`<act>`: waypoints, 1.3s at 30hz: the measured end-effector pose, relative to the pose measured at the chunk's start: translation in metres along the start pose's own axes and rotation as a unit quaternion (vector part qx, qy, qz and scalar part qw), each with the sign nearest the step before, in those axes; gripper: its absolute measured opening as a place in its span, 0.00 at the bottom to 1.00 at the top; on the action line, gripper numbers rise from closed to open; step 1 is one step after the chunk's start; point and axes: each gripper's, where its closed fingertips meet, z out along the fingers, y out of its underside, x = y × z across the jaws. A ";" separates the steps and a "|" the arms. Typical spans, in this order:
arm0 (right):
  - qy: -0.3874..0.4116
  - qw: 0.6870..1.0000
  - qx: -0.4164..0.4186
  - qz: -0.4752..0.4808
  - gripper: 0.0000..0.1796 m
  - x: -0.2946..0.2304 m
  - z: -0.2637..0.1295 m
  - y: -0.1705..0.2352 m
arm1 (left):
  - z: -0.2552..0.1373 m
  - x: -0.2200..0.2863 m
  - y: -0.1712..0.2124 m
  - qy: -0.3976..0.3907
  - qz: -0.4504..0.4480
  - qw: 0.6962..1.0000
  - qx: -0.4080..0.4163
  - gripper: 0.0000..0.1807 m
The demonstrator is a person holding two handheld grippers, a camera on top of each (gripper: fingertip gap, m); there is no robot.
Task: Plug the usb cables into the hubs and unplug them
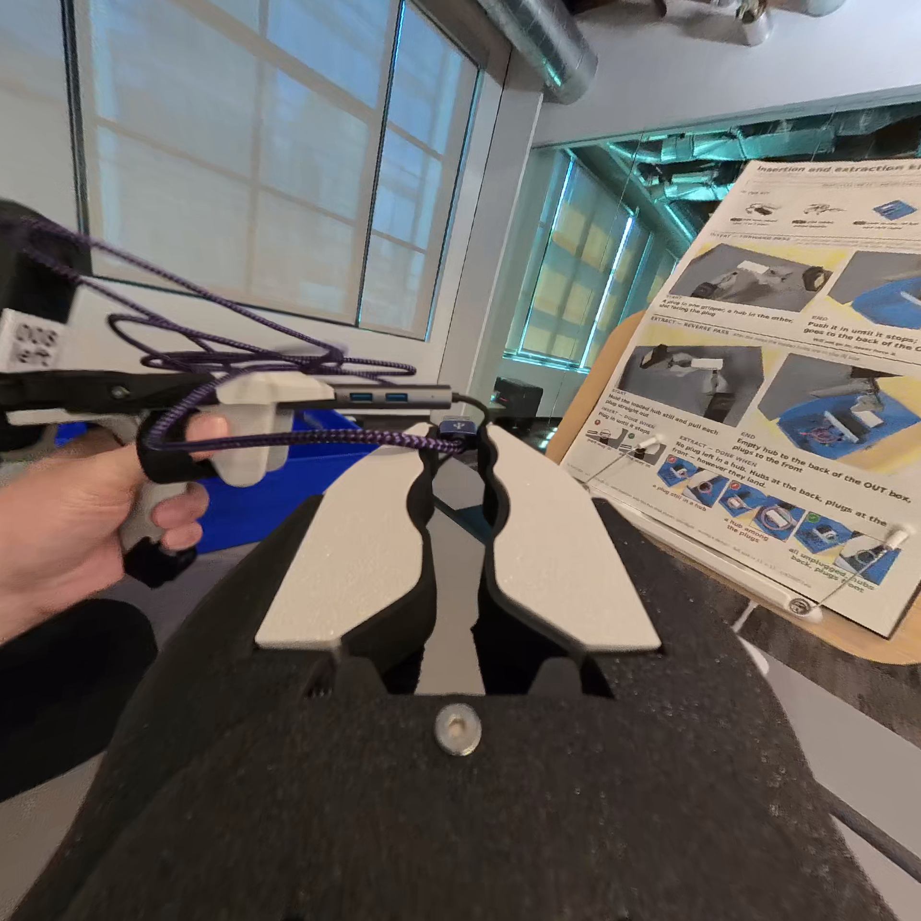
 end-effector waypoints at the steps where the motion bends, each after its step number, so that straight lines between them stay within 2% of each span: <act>1: 0.002 1.000 -0.001 -0.004 0.08 0.002 0.001 0.001 | 0.000 0.004 -0.001 0.004 0.014 1.000 0.001 0.27; 2: 0.001 1.000 -0.005 -0.005 0.08 0.003 0.001 0.003 | 0.002 0.009 -0.001 0.010 0.020 1.000 -0.001 0.19; 5: 0.002 1.000 -0.013 -0.002 0.08 0.010 0.000 0.008 | 0.008 0.016 0.005 0.005 0.057 0.998 -0.017 0.19; 13: -0.010 0.999 -0.018 0.028 0.08 0.016 -0.009 0.005 | 0.010 0.015 0.022 0.010 0.054 0.998 -0.035 0.18; 16: -0.062 0.997 -0.030 0.034 0.08 0.003 -0.009 -0.001 | 0.014 0.023 0.026 0.024 0.074 0.996 -0.046 0.18; 18: -0.086 0.994 -0.070 0.010 0.08 -0.004 -0.008 0.007 | 0.018 0.030 0.031 0.031 0.094 0.993 -0.059 0.19; 23: -0.109 0.991 -0.074 0.037 0.08 -0.001 -0.017 -0.005 | 0.021 0.039 0.044 0.037 0.130 0.988 -0.079 0.18; 25: -0.168 0.982 -0.087 0.024 0.08 -0.013 -0.019 -0.009 | 0.023 0.047 0.047 0.055 0.138 0.985 -0.083 0.19; 28: -0.253 0.953 -0.164 -0.011 0.08 -0.030 -0.022 0.006 | 0.026 0.061 0.053 0.080 0.149 0.981 -0.092 0.19; 31: -0.272 0.941 -0.195 -0.051 0.08 -0.033 -0.027 0.014 | 0.027 0.066 0.059 0.085 0.176 0.975 -0.104 0.19; 35: -0.287 0.933 -0.188 -0.108 0.08 -0.037 -0.032 0.011 | 0.028 0.077 0.067 0.113 0.182 0.970 -0.117 0.18; 39: -0.312 0.922 -0.204 -0.103 0.08 -0.038 -0.032 0.012 | 0.028 0.085 0.071 0.129 0.183 0.967 -0.125 0.19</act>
